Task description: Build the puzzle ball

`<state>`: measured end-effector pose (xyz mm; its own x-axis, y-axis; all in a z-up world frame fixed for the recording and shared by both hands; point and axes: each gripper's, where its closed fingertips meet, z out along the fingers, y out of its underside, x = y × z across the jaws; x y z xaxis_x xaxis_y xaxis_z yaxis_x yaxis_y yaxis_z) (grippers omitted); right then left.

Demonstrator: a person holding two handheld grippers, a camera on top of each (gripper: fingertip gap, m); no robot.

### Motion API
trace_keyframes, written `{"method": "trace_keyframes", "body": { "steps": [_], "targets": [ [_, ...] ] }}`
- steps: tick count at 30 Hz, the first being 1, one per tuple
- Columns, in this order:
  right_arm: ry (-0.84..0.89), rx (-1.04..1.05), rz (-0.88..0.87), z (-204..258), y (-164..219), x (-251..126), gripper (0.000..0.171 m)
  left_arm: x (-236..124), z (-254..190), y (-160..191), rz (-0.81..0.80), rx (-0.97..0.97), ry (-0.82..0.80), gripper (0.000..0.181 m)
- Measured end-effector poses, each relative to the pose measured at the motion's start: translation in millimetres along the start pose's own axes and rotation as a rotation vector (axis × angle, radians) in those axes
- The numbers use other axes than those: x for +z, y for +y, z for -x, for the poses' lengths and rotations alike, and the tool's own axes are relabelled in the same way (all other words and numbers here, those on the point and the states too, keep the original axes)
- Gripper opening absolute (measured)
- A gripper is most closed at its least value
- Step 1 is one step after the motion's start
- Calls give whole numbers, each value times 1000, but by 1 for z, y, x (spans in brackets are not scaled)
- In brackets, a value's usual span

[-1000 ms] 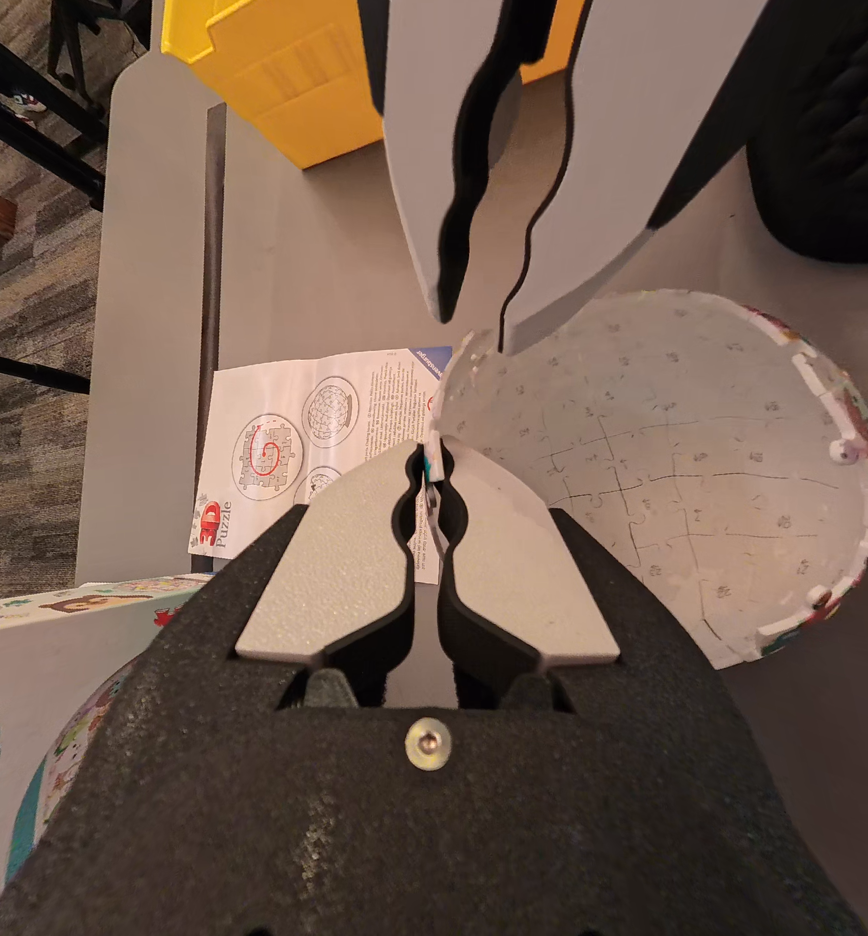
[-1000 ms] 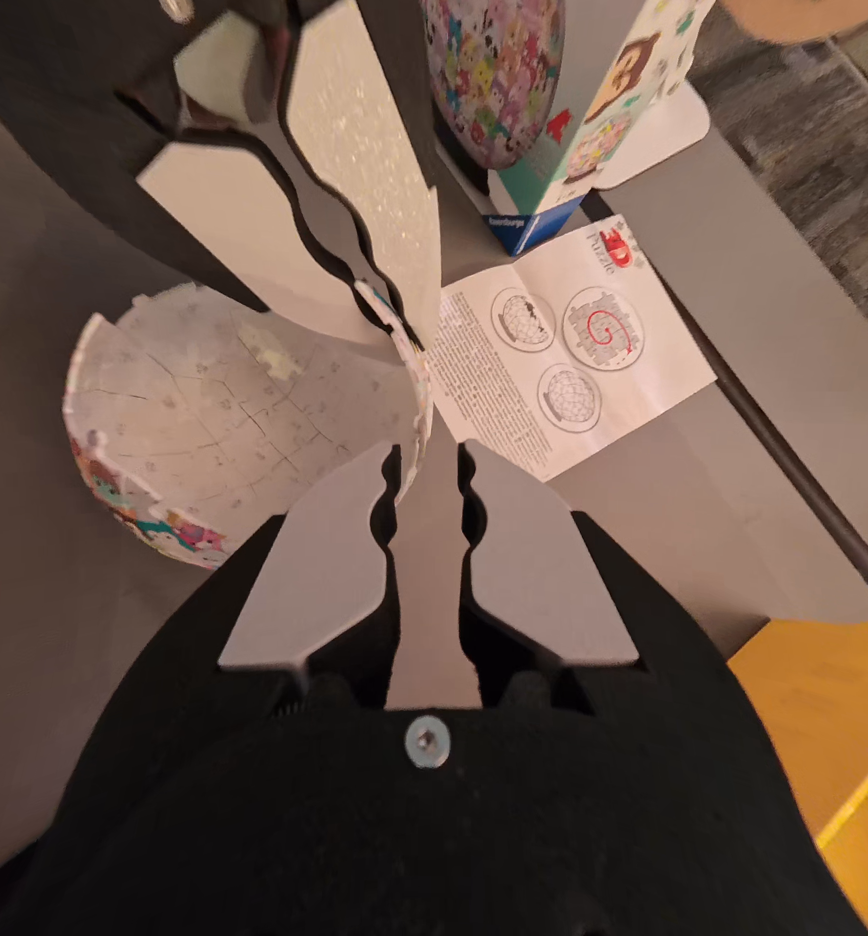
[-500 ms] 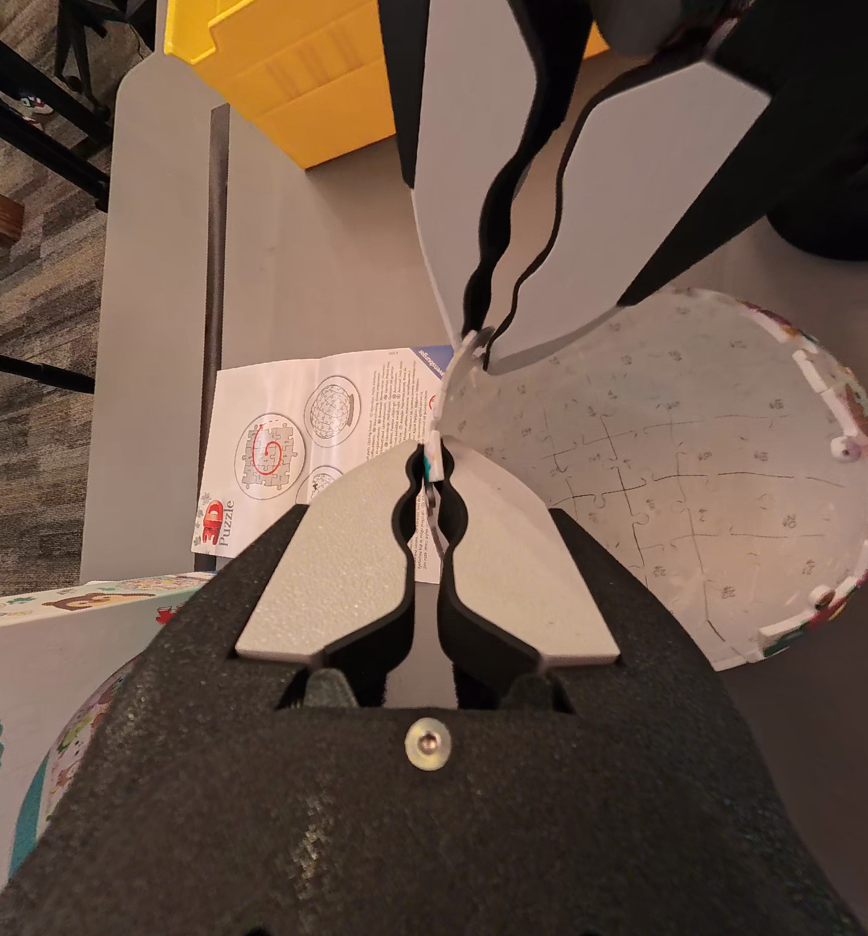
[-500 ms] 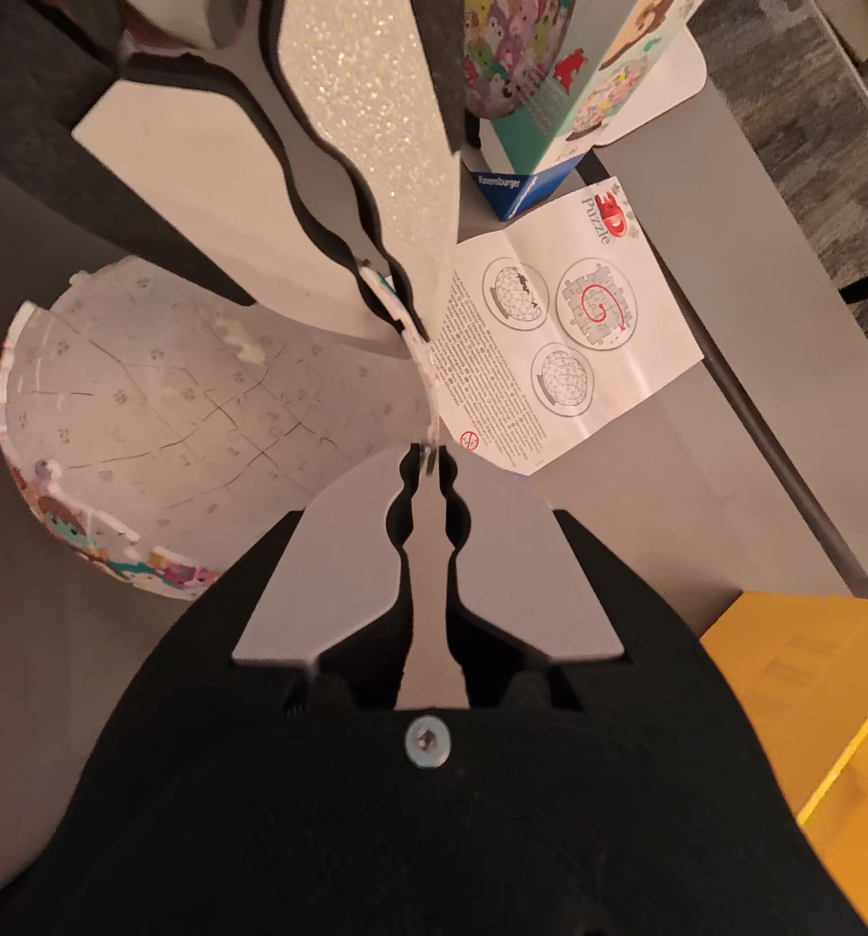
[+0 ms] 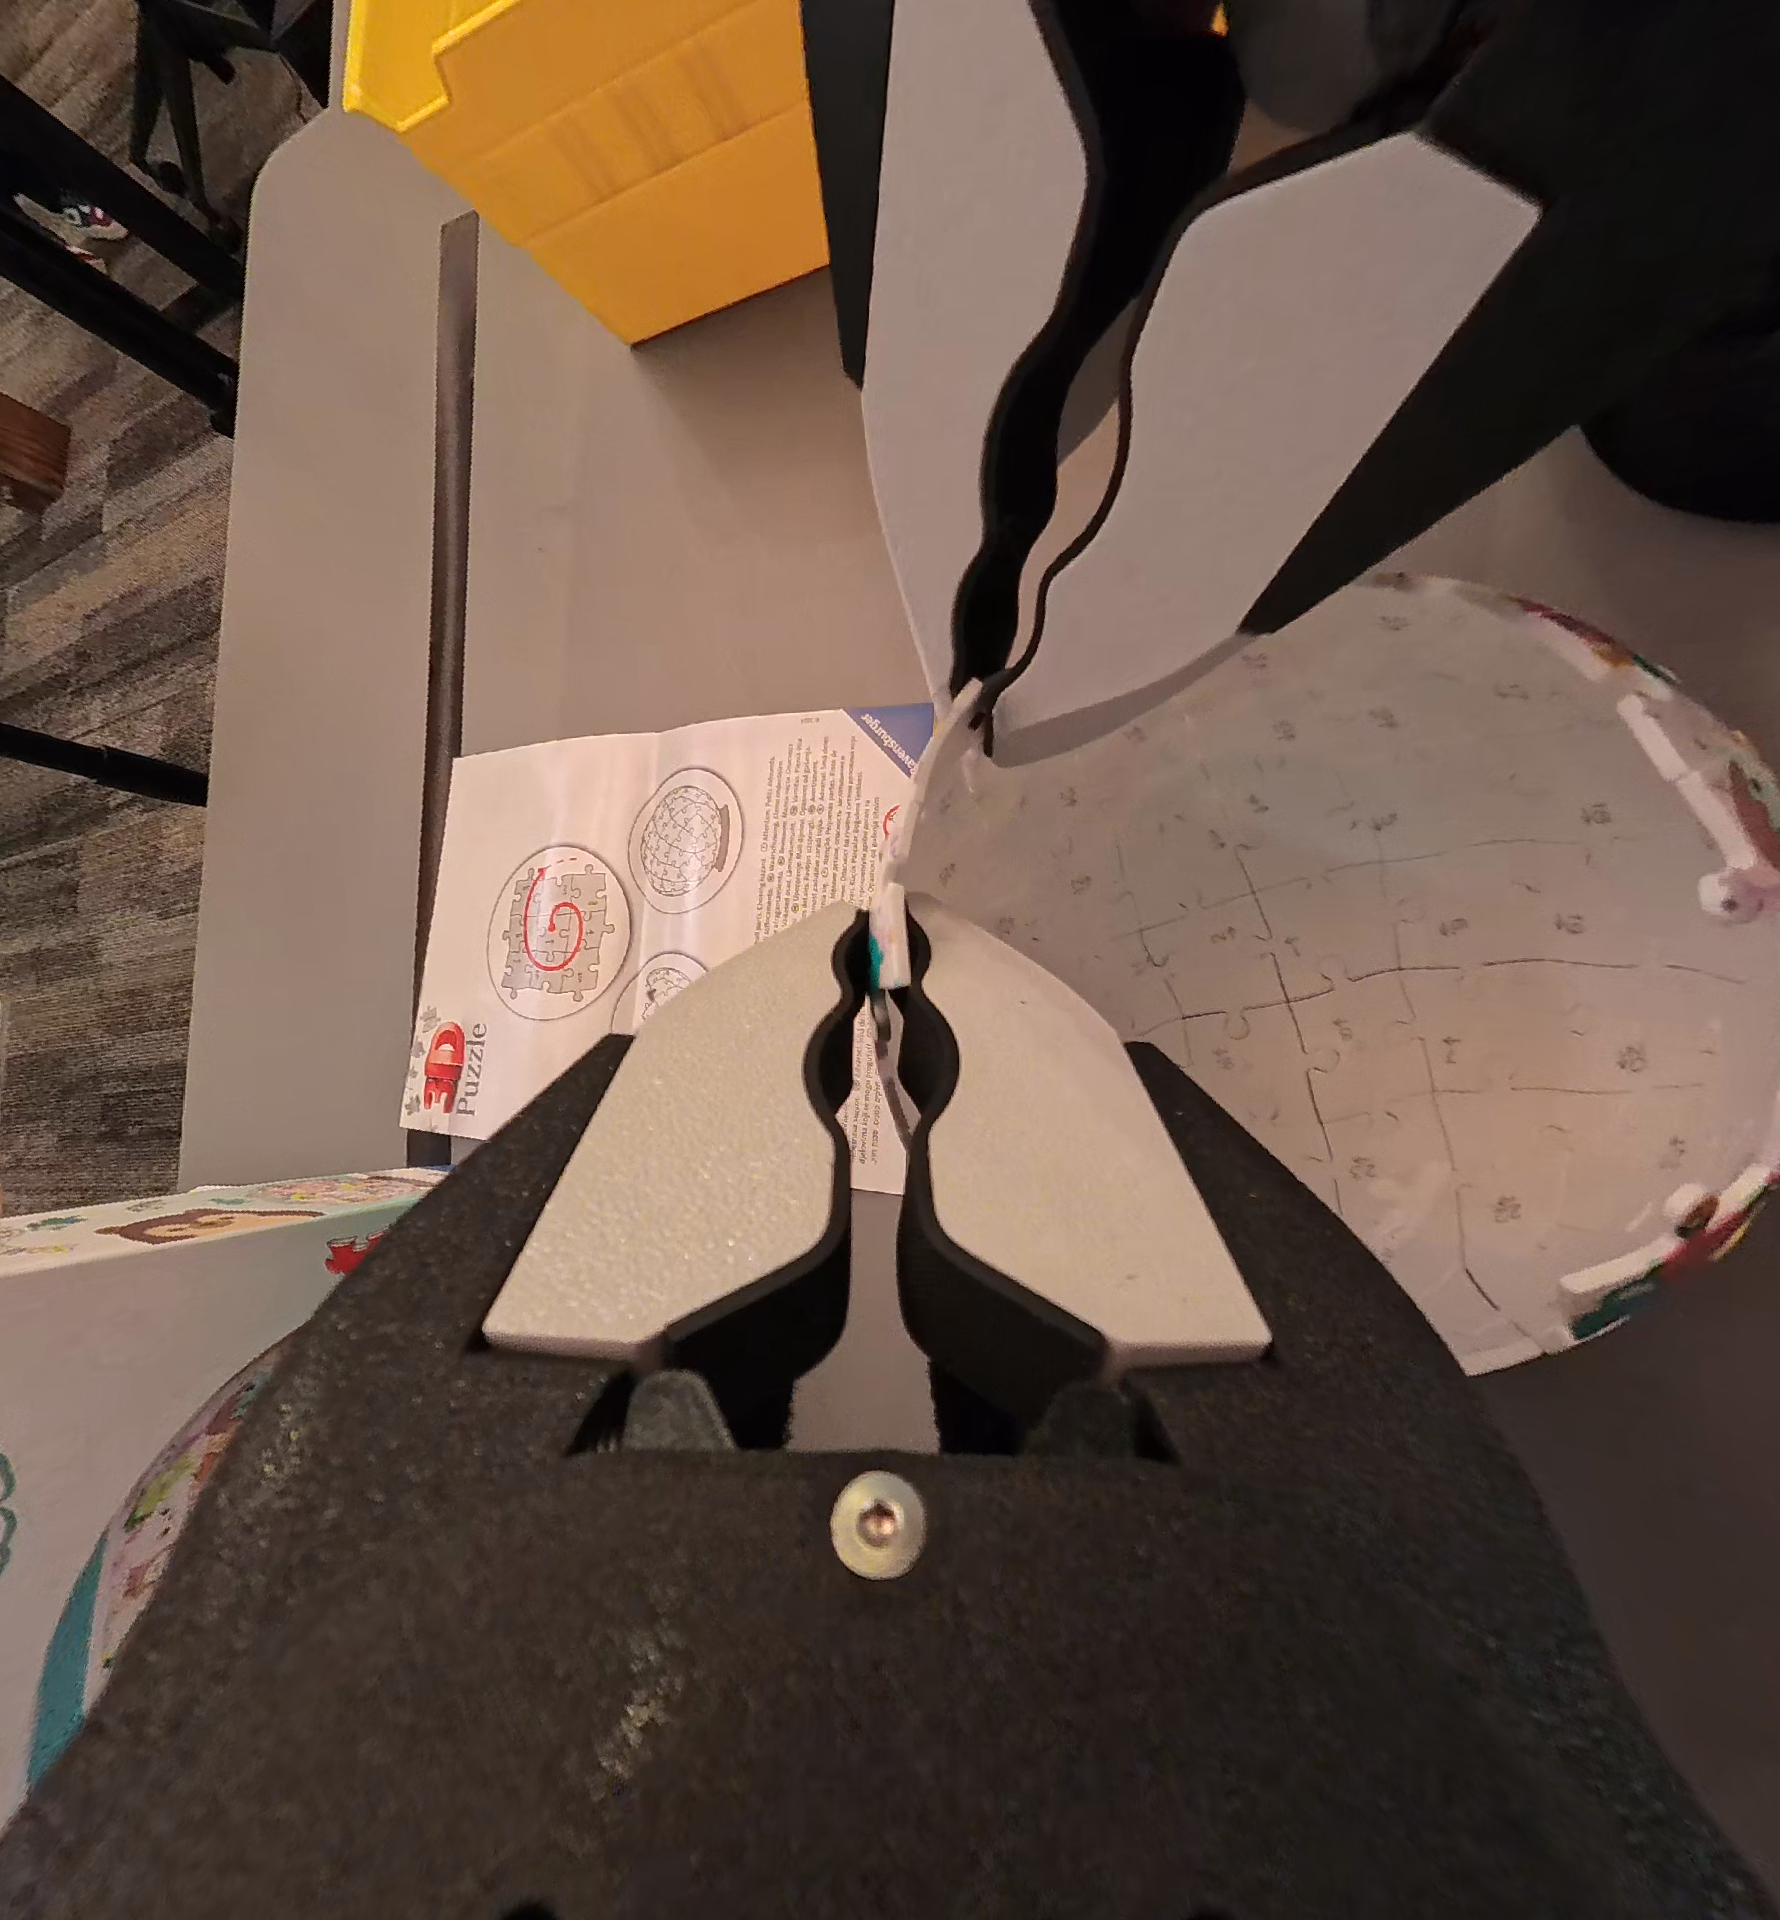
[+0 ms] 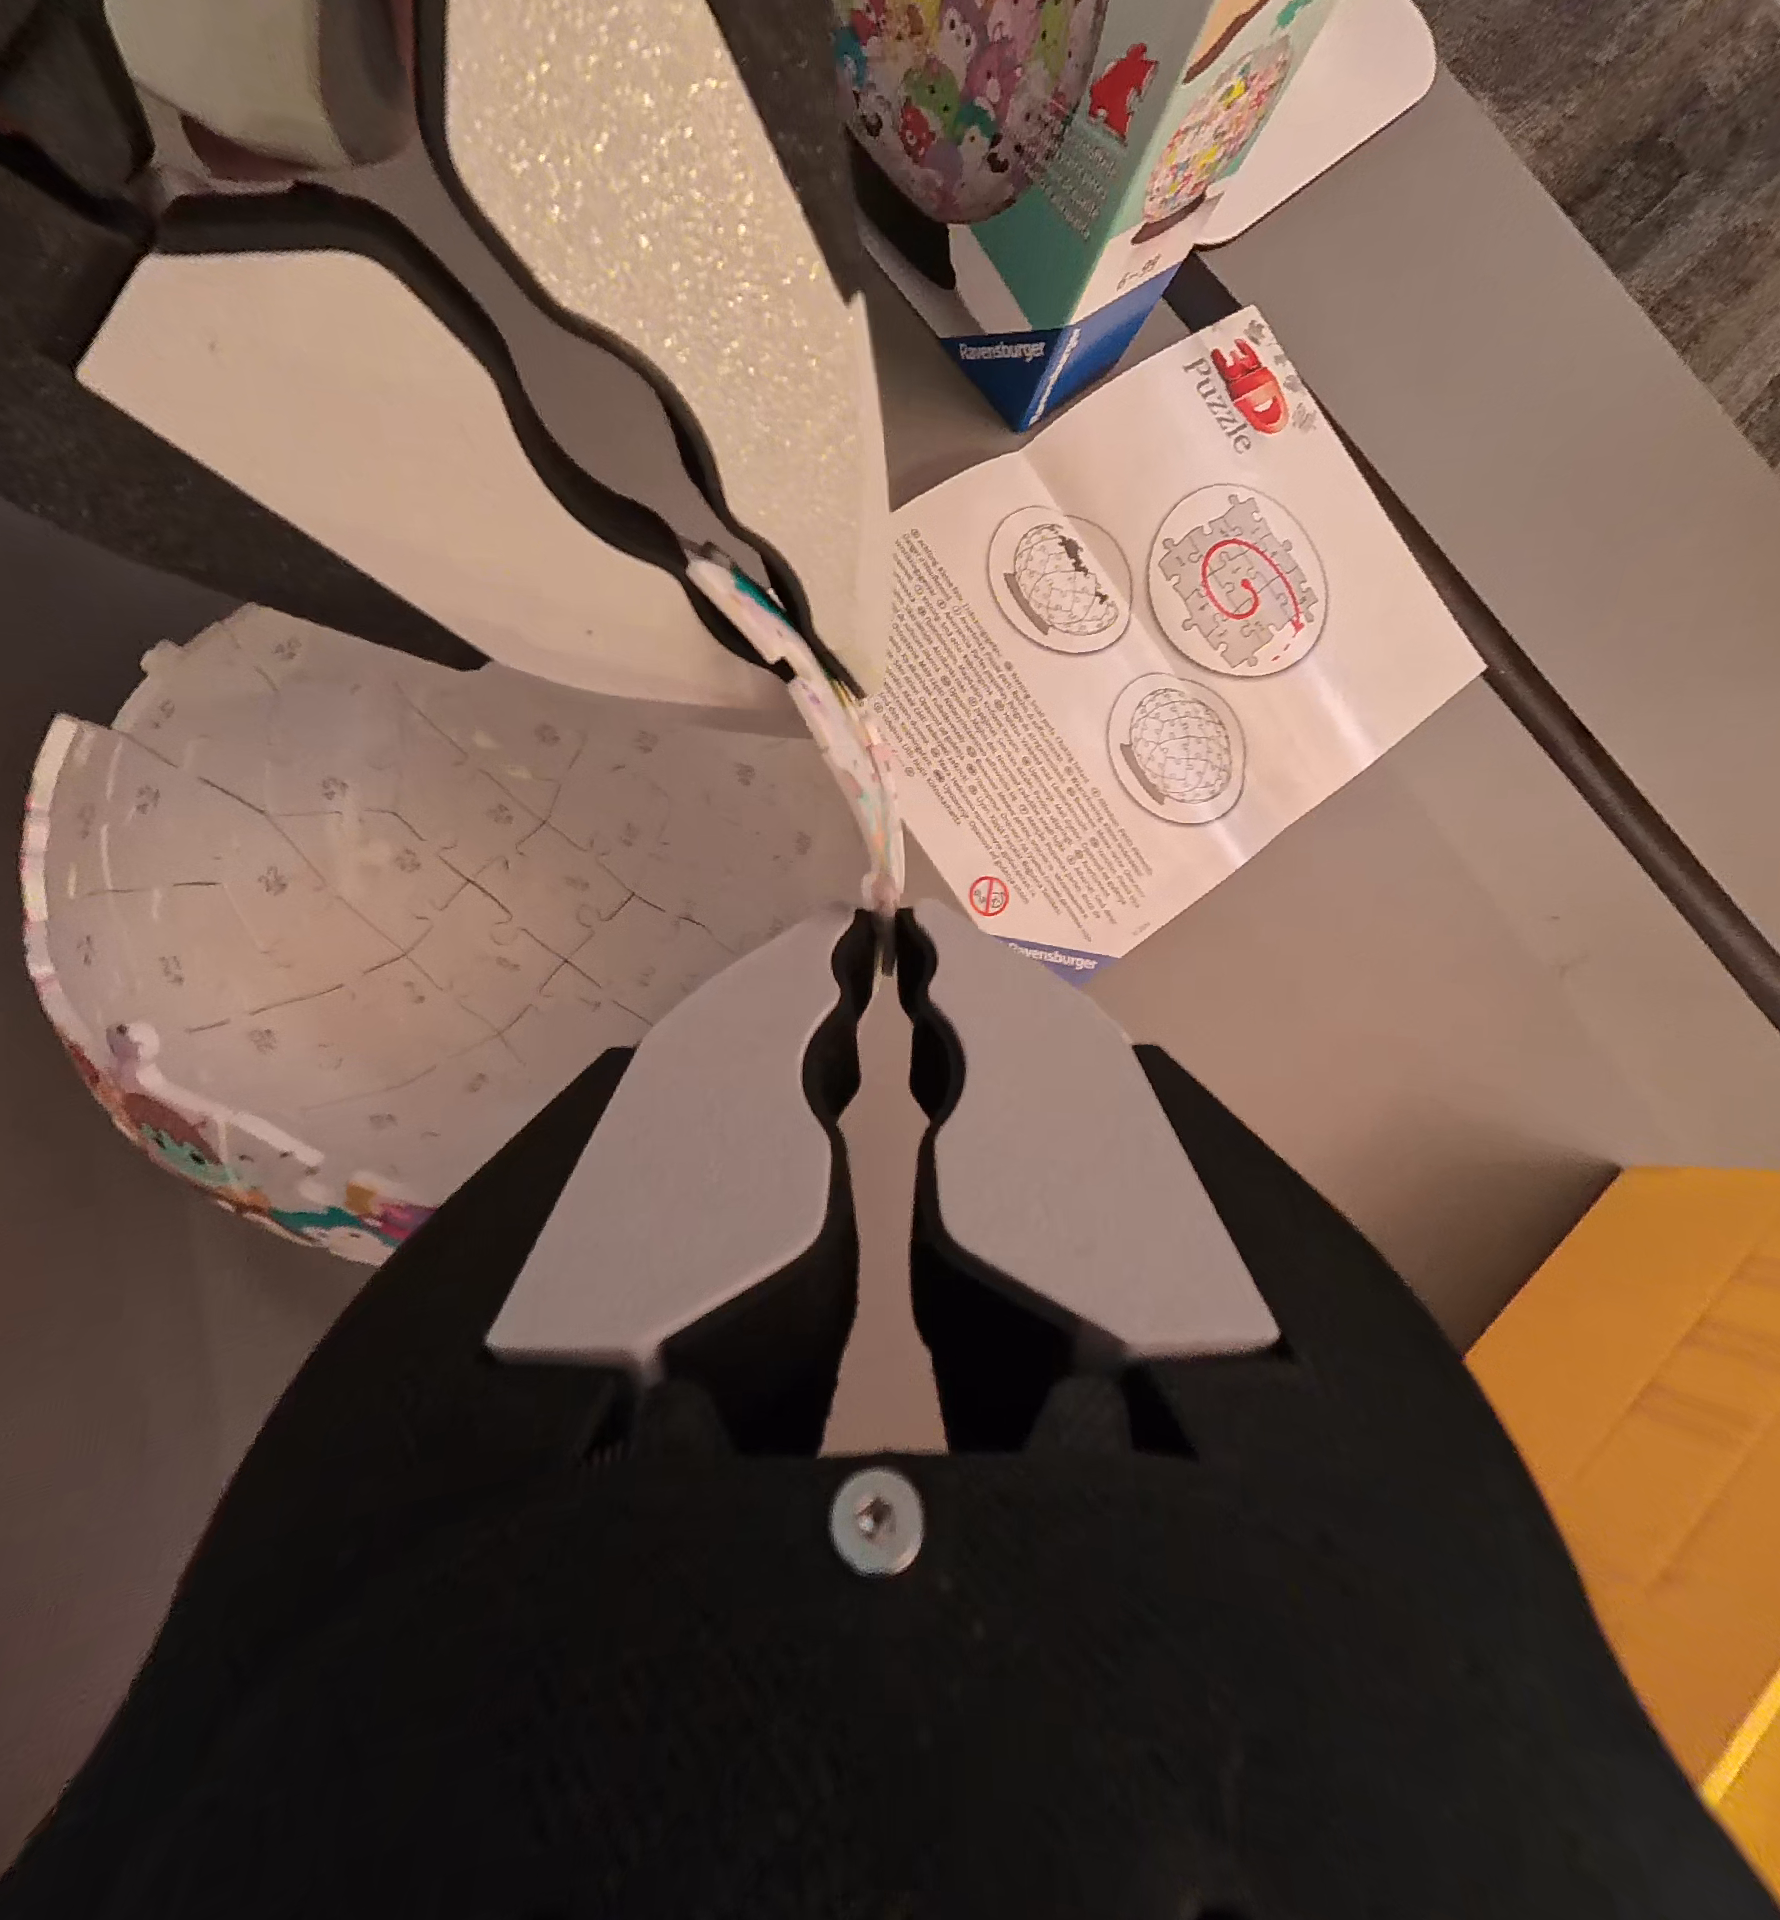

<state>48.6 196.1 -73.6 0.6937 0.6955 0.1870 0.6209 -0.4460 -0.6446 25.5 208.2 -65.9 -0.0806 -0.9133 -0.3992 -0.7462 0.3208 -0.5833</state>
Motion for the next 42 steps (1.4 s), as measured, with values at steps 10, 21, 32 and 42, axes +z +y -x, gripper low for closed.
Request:
{"method": "trace_keyframes", "body": {
  "steps": [10, 21, 32, 42],
  "targets": [
    [-43, 15, -14, 2, 1, -6, 8, 1, -1, -1, 15, 8, -19, 3],
    [-30, 29, -217, -7, -13, -31, 14, -5, -4, -7, -97, -115, 64, 29],
    [-143, 83, -247, -6, -4, -15, 11, -12, -10, -8, -8, 14, 88, 54],
    [-179, 114, -280, -5, 4, -18, 11, -22, -12, -11, -61, -67, 155, 57]
  ]
}}
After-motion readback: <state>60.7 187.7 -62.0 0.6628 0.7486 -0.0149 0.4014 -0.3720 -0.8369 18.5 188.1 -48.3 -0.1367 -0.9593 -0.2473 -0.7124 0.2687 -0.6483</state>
